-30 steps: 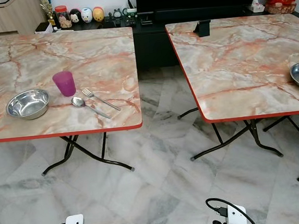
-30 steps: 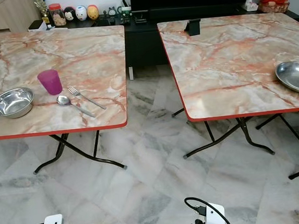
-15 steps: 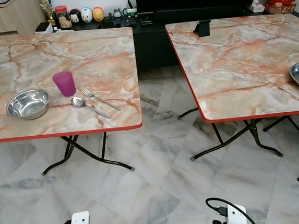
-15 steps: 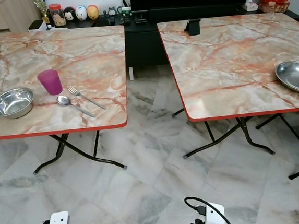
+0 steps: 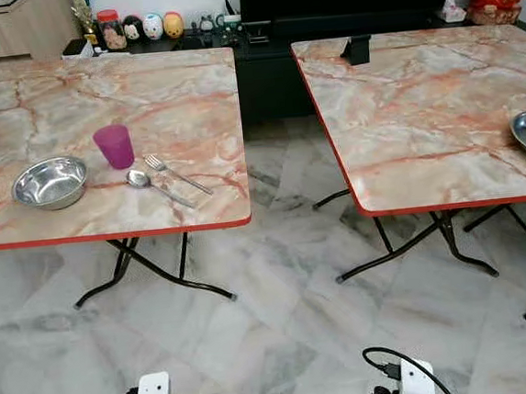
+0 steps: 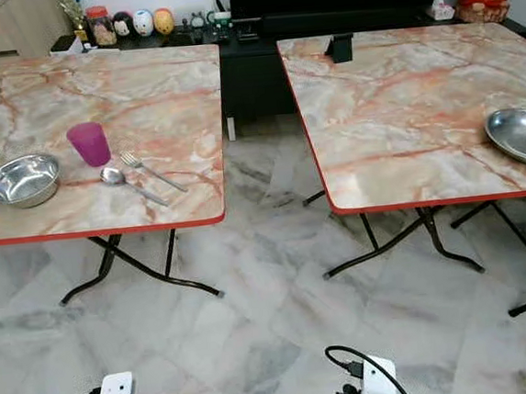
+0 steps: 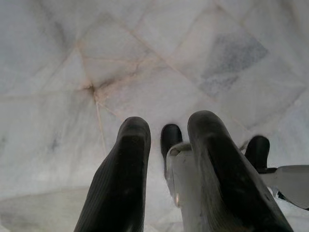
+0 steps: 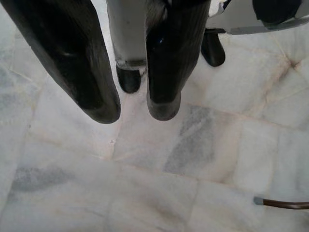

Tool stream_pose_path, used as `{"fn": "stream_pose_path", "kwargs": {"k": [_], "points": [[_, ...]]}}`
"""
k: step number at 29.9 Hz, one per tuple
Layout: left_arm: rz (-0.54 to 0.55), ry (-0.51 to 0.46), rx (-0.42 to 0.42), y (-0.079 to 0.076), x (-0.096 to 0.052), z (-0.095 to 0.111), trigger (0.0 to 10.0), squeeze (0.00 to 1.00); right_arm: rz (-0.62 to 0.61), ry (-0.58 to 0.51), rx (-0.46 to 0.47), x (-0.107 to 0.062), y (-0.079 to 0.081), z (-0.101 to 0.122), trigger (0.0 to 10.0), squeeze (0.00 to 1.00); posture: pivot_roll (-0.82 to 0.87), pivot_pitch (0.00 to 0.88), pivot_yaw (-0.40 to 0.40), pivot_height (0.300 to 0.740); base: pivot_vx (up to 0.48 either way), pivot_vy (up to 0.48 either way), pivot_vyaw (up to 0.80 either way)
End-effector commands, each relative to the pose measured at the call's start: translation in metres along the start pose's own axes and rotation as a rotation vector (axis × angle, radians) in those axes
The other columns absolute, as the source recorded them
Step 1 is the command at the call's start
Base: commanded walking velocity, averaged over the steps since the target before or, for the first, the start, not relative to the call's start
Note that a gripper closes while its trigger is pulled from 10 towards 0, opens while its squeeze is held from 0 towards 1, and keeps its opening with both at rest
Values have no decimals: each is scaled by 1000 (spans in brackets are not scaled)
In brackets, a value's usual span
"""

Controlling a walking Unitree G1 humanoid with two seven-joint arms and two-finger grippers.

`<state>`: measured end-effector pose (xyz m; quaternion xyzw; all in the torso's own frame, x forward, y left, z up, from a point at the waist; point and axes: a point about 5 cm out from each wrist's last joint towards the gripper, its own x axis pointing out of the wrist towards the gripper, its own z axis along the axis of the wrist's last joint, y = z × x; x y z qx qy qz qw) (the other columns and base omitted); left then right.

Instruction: Setting the table

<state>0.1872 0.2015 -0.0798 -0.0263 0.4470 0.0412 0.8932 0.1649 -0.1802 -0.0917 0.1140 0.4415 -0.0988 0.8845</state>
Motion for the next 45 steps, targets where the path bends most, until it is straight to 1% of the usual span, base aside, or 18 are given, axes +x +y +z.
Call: {"fn": "stream_pose_path", "kwargs": {"k": [1, 14, 20, 27, 39, 45], "points": [[16, 37, -3, 4, -2, -9, 10000, 0, 7, -6, 13, 0, 3, 0, 10000, 0, 44, 0, -15, 740, 0, 431, 0], [18, 38, 2, 6, -2, -9, 10000, 0, 13, -4, 8, 0, 3, 0, 10000, 0, 42, 0, -16, 740, 0, 423, 0], [21, 32, 0, 9, -1, -4, 10000, 0, 15, -3, 4, 0, 3, -1, 10000, 0, 43, 0, -20, 740, 0, 416, 0], [19, 28, -1, 7, 0, 0, 10000, 0, 17, -2, 1, 0, 2, -1, 10000, 0, 44, 0, -22, 740, 0, 390, 0], [13, 34, 0, 0, 0, -2, 10000, 0, 15, 3, 1, 0, 2, -2, 10000, 0, 42, 0, -21, 740, 0, 335, 0], [17, 14, -4, 5, 1, 6, 10000, 0, 19, 5, 2, 0, 2, -2, 10000, 0, 42, 0, -22, 740, 0, 314, 0]]}}
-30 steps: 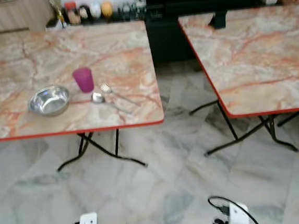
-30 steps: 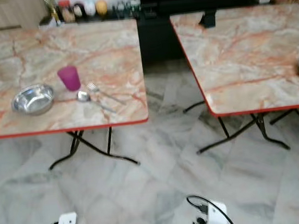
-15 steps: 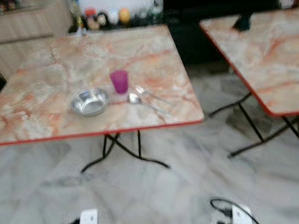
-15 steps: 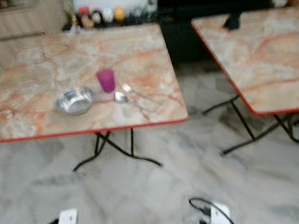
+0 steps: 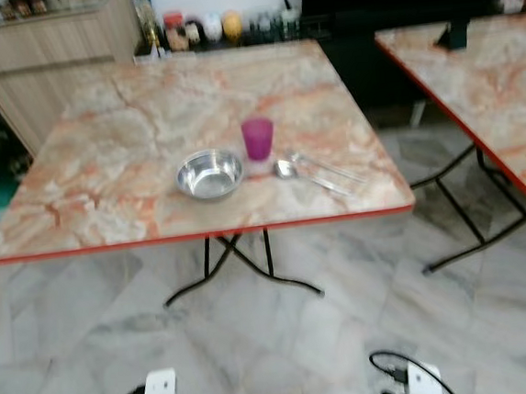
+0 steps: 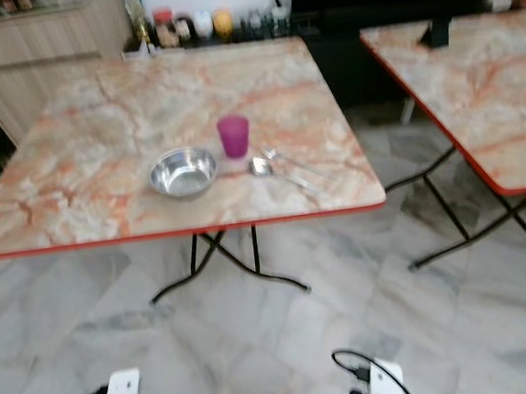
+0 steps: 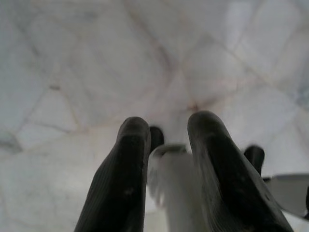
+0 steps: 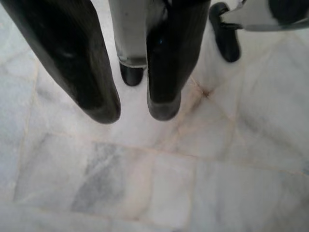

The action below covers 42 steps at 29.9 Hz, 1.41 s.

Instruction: Setting the table

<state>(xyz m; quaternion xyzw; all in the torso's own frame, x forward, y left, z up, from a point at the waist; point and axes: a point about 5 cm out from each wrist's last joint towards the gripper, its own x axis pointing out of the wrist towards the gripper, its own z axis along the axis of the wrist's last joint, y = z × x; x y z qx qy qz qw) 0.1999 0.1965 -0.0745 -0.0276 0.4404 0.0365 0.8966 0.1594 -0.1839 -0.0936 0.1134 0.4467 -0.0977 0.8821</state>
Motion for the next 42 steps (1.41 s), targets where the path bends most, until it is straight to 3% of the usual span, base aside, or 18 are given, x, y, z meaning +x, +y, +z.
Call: {"fn": "stream_pose_path", "kwargs": {"k": [1, 14, 21, 23, 32, 42], "points": [[27, 27, -4, 11, -2, -6, 10000, 0, 19, -6, 5, 1, 7, 2, 10000, 0, 43, 0, -23, 740, 0, 0, 0], [6, 33, -14, -10, -3, -19, 10000, 0, 20, -9, 4, 2, 7, 4, 10000, 0, 46, 0, -25, 740, 0, 0, 0], [13, 19, -26, -2, -2, -11, 10000, 0, 20, -10, 2, 2, 7, 5, 10000, 0, 47, 0, -25, 740, 0, 0, 0], [22, 14, -28, 8, -2, -7, 10000, 0, 19, -10, 2, 2, 7, 5, 10000, 0, 47, 0, -25, 740, 120, 0, 0], [25, 18, -28, 16, -5, -13, 10000, 0, 19, -10, -1, 2, 7, 5, 10000, 0, 47, 0, -25, 740, 243, 0, 0], [-4, 23, -28, -13, -3, -19, 10000, 0, 20, -10, 0, 2, 7, 5, 10000, 0, 49, 0, -25, 740, 252, 0, 0]]}}
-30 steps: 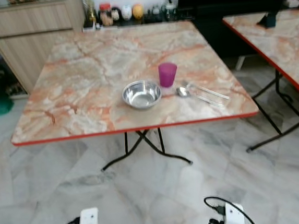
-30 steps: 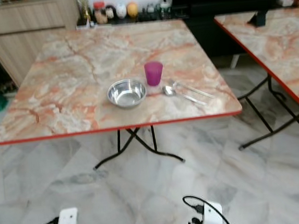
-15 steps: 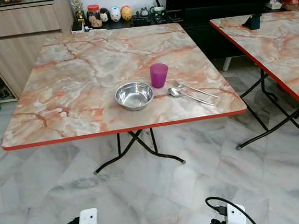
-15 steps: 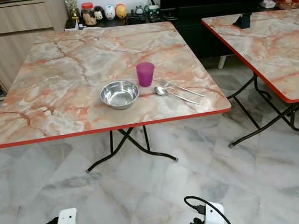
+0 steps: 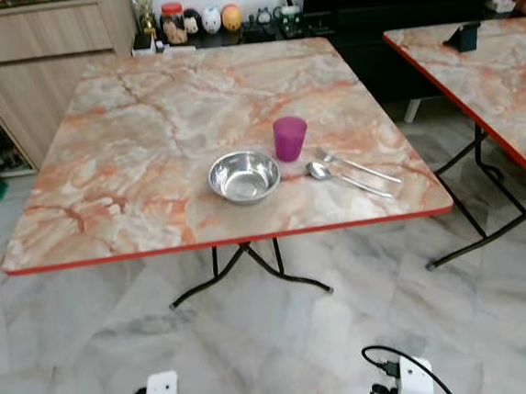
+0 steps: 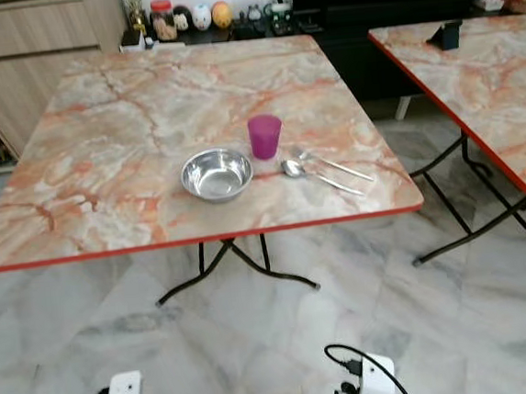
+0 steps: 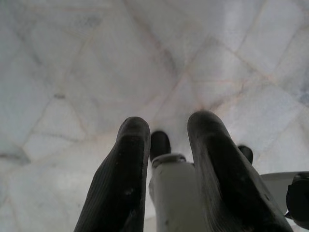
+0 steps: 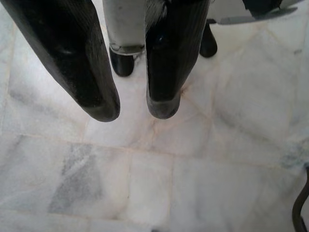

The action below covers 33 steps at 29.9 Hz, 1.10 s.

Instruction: Setting the table

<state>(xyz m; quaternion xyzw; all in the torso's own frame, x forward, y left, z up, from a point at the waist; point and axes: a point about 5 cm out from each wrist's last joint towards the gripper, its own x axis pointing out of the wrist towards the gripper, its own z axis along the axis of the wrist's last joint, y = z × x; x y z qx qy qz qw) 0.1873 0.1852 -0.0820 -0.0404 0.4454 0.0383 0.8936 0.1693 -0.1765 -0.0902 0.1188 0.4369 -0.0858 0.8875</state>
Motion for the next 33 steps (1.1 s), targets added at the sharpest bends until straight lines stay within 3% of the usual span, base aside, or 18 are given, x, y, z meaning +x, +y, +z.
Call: {"fn": "stream_pose_path", "kwargs": {"k": [1, 25, 33], "points": [[2, 11, -4, -4, 0, -4, 10000, 0, -9, 8, 1, -1, -3, -3, 10000, 0, 49, 0, -25, 740, 266, 0, 0], [13, -10, -7, 4, 2, 10, 10000, 0, -5, 7, -3, -1, -3, -2, 10000, 0, 51, 0, -27, 740, 267, 0, 0], [33, -51, 9, 16, 1, 18, 10000, 0, -6, 9, -6, -1, -3, -3, 10000, 0, 55, 0, -21, 740, 0, 0, 0]]}}
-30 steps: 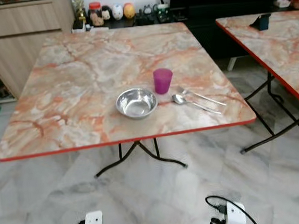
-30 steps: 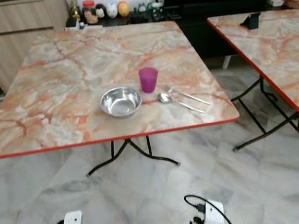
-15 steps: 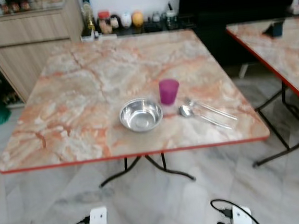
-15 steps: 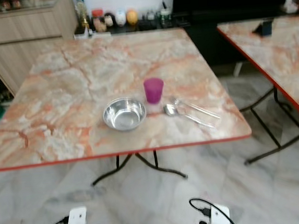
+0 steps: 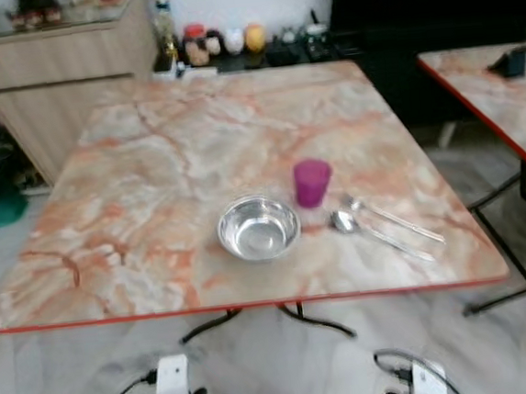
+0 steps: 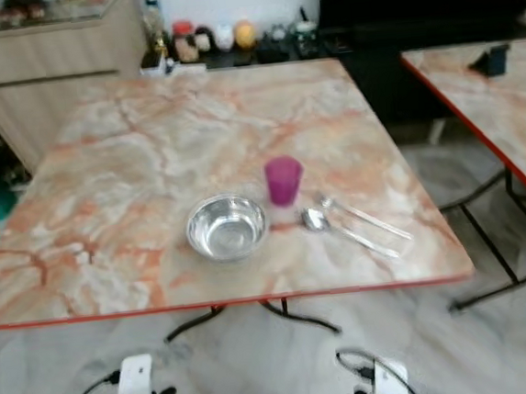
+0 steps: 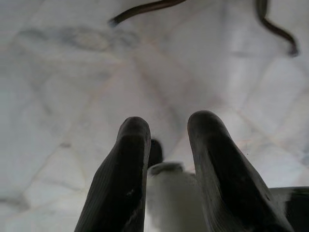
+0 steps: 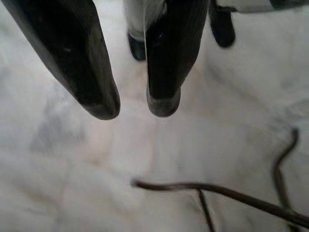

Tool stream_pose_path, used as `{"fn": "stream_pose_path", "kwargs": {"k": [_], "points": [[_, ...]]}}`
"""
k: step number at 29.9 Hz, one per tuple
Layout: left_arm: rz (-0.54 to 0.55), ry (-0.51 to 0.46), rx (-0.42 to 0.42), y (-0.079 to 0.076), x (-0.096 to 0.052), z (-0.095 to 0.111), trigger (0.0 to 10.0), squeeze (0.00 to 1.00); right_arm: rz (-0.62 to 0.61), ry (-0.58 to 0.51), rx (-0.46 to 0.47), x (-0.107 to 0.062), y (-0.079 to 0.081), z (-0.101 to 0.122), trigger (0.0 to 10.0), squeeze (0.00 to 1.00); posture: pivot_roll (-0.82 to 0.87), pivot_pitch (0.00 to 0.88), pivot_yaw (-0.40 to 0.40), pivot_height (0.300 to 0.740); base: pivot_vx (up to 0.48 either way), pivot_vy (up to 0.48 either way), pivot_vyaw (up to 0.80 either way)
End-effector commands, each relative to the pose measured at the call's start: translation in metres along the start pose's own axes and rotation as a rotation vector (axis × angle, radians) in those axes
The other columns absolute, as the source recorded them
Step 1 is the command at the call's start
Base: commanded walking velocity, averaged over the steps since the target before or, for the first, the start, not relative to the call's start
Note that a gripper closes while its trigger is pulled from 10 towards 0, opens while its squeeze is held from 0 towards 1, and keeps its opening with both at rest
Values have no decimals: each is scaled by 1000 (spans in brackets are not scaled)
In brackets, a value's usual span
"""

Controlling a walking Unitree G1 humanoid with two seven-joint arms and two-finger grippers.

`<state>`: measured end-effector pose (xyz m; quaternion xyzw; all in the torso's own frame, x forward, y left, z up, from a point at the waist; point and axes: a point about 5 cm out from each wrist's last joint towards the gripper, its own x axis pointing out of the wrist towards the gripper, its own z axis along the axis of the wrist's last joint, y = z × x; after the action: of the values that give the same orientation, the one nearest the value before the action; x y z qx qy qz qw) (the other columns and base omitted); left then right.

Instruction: Setting the table

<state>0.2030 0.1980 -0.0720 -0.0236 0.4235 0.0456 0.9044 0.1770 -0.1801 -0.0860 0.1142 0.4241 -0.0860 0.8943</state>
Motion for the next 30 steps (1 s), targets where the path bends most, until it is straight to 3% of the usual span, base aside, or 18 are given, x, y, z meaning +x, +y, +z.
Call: {"fn": "stream_pose_path", "kwargs": {"k": [1, 3, 7, 21, 23, 26, 30], "points": [[16, -9, -11, 10, -1, 1, 10000, 0, -5, 39, 1, -3, -1, -12, 10000, 0, 61, 0, -20, 740, 0, 0, 0], [28, -26, 10, 24, -2, 6, 10000, 0, -5, 41, 3, -3, -1, -13, 10000, 0, 65, 0, -18, 740, 0, 0, 0], [16, -51, 63, 35, -7, 1, 10000, 0, -6, 44, 6, -3, -1, -14, 10000, 0, 68, 0, -13, 740, 0, 0, 0], [-32, -313, 66, 70, -30, 6, 10000, 0, -4, 48, -9, -4, -4, -15, 10000, 0, 95, 0, -22, 740, 0, 0, 0], [-47, -456, 71, 76, -45, 21, 10000, 0, -5, 47, -11, -4, -5, -14, 10000, 0, 105, 0, -26, 740, 0, 0, 0], [-44, -559, 71, 75, -69, 33, 10000, 0, -4, 48, -18, -4, -5, -14, 10000, 0, 114, 0, -28, 740, 0, 0, 0], [-51, -589, 85, 71, -81, 32, 10000, 0, -3, 48, -20, -3, -5, -13, 10000, 0, 118, 0, -32, 740, 0, 0, 0]]}}
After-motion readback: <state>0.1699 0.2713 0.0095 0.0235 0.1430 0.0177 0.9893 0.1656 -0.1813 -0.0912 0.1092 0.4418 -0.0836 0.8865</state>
